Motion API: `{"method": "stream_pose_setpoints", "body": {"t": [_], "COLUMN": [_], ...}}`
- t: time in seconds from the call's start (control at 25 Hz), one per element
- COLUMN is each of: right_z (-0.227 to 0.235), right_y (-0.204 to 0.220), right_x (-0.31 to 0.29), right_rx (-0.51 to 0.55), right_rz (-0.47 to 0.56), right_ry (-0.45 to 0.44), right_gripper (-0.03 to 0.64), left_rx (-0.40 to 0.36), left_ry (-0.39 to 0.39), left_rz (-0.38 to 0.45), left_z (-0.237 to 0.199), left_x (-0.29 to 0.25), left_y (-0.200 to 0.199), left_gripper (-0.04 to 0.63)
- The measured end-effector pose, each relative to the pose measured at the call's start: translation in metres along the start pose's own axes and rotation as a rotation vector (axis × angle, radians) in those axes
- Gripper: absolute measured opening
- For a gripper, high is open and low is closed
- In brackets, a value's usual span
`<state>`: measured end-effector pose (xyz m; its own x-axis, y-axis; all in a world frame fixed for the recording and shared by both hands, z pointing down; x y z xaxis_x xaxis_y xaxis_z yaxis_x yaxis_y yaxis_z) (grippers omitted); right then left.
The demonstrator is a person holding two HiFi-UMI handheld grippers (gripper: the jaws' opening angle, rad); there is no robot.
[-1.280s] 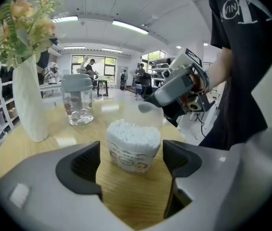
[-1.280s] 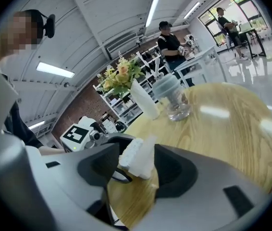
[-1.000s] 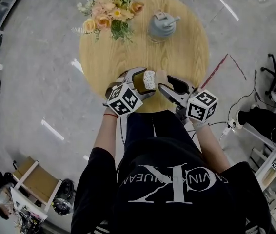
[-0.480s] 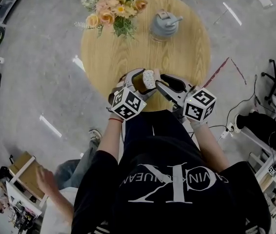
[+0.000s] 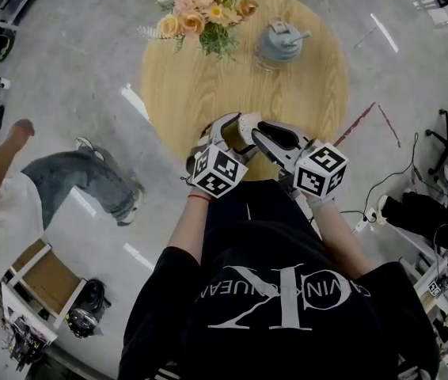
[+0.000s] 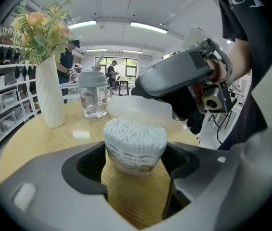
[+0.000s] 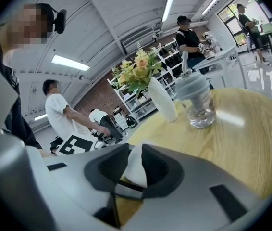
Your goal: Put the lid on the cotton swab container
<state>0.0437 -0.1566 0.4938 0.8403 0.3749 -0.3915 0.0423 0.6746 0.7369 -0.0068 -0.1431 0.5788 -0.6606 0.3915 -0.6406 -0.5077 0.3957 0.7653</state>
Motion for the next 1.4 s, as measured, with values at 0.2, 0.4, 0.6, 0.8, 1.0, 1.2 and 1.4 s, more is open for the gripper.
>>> {"method": "stream_pose_setpoints", "body": {"t": [0.2, 0.4, 0.6, 0.8, 1.0, 1.2, 1.4], "right_z": [-0.006, -0.008, -0.008, -0.012, -0.012, -0.014, -0.013], "right_y": [0.005, 0.008, 0.007, 0.007, 0.006, 0.005, 0.006], "right_x": [-0.010, -0.018, -0.021, -0.027, -0.029, -0.029, -0.029], "right_rx": [0.057, 0.118, 0.203, 0.364, 0.407, 0.419, 0.410], "right_rz": [-0.043, -0.084, -0.126, -0.229, -0.289, -0.310, -0.285], "right_ry": [0.001, 0.016, 0.066, 0.108, 0.087, 0.065, 0.072], "right_gripper": [0.083, 0.070, 0.050, 0.028, 0.026, 0.025, 0.025], "left_rx": [0.022, 0.042, 0.054, 0.057, 0.059, 0.057, 0.052], "left_ry": [-0.020, -0.030, -0.035, -0.033, -0.031, -0.034, -0.021], "left_rz": [0.008, 0.014, 0.015, 0.019, 0.017, 0.013, 0.043], "left_z": [0.001, 0.002, 0.002, 0.001, 0.002, 0.002, 0.003], "left_x": [0.001, 0.000, 0.000, 0.000, 0.001, 0.001, 0.002], "left_y": [-0.001, 0.000, 0.001, 0.002, 0.002, 0.001, 0.001], "left_gripper": [0.364, 0.362, 0.362, 0.360, 0.360, 0.360, 0.362]}}
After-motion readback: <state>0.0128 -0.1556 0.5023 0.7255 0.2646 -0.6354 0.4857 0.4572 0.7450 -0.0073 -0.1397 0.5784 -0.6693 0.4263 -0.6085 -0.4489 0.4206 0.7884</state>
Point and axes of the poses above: the fingertips, and each gripper's own axes: x backward along the fingers, z to its right, y out of its underside, the point moved 4 cm from there along x, backward along the fingers, and after that the axes turned 3 degrees about -z, right-handed, at the moved point
